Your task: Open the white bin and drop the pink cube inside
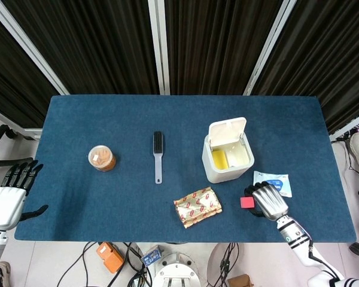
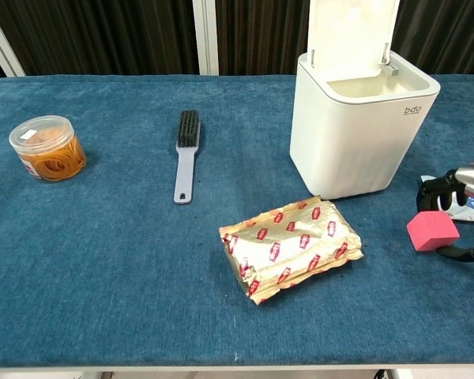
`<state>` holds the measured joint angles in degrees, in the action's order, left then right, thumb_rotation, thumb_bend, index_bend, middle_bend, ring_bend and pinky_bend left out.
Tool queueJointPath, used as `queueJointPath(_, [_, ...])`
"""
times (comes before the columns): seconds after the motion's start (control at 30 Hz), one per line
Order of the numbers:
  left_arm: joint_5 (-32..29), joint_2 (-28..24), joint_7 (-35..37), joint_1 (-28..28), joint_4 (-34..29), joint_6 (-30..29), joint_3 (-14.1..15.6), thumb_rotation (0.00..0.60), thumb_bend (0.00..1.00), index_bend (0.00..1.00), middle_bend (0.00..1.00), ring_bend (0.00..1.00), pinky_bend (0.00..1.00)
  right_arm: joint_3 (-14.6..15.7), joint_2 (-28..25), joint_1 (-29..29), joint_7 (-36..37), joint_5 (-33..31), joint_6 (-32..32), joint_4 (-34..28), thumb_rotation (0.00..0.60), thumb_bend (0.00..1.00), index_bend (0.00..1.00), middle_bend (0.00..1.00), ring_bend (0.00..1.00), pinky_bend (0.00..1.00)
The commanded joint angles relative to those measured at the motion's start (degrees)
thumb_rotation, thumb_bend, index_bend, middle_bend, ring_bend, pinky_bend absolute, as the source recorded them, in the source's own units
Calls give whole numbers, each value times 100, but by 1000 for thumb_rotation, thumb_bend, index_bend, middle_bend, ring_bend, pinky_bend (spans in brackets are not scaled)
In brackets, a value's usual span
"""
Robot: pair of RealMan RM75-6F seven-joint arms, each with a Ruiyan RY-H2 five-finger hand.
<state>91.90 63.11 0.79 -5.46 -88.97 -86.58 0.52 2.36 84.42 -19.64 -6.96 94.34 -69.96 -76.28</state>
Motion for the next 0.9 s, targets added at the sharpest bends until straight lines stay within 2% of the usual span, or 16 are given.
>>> queueJointPath(0.03, [1, -4, 14, 5, 2, -11, -1, 600, 78, 0, 0, 0, 3, 5, -150, 134, 111, 271, -545, -148, 600, 431, 752, 576, 505, 494])
queueJointPath(0.13, [14, -6, 28, 11, 2, -30, 1, 600, 78, 0, 0, 0, 3, -52, -401, 226, 211, 515, -1087, -452, 600, 431, 751, 576, 505, 495])
queueJointPath(0.27, [27, 0, 21, 13, -1, -34, 7, 600, 78, 0, 0, 0, 3, -362, -851, 207, 70, 575, -1493, -1169, 600, 431, 740, 576, 505, 495])
queueJointPath(0.4, [47, 6, 9, 6, 0, -30, 12, 600, 78, 0, 0, 0, 3, -800, -1272, 30, -138, 321, -1428, -2016, 600, 431, 736, 576, 505, 494])
queueJointPath(0.53, [31, 15, -4, -6, 10, -8, 4, 600, 78, 0, 0, 0, 3, -1374, -1495, -290, -645, -397, -980, -2670, 600, 432, 723, 576, 505, 492])
queueJointPath(0.63, [7, 12, -9, -17, 3, 22, -3, 600, 77, 0, 0, 0, 4, -1730, -1437, -603, -1005, -1034, -551, -2849, 600, 432, 695, 576, 500, 486])
queueJointPath(0.7, [6, 11, -13, -18, 2, 22, -3, 600, 77, 0, 0, 0, 3, -1865, -1301, -792, -1240, -1312, -355, -2769, 600, 432, 658, 574, 486, 481])
queueJointPath(0.77, [8, 9, -9, -19, 2, 25, -1, 600, 78, 0, 0, 0, 4, -1935, -1105, -975, -1448, -1594, -150, -2608, 600, 431, 618, 558, 459, 469])
queueJointPath(0.9, [-2, 2, 7, -19, 3, 37, 3, 600, 78, 0, 0, 0, 3, -1892, -883, -1183, -1682, -1977, 182, -2425, 600, 432, 515, 450, 372, 414])
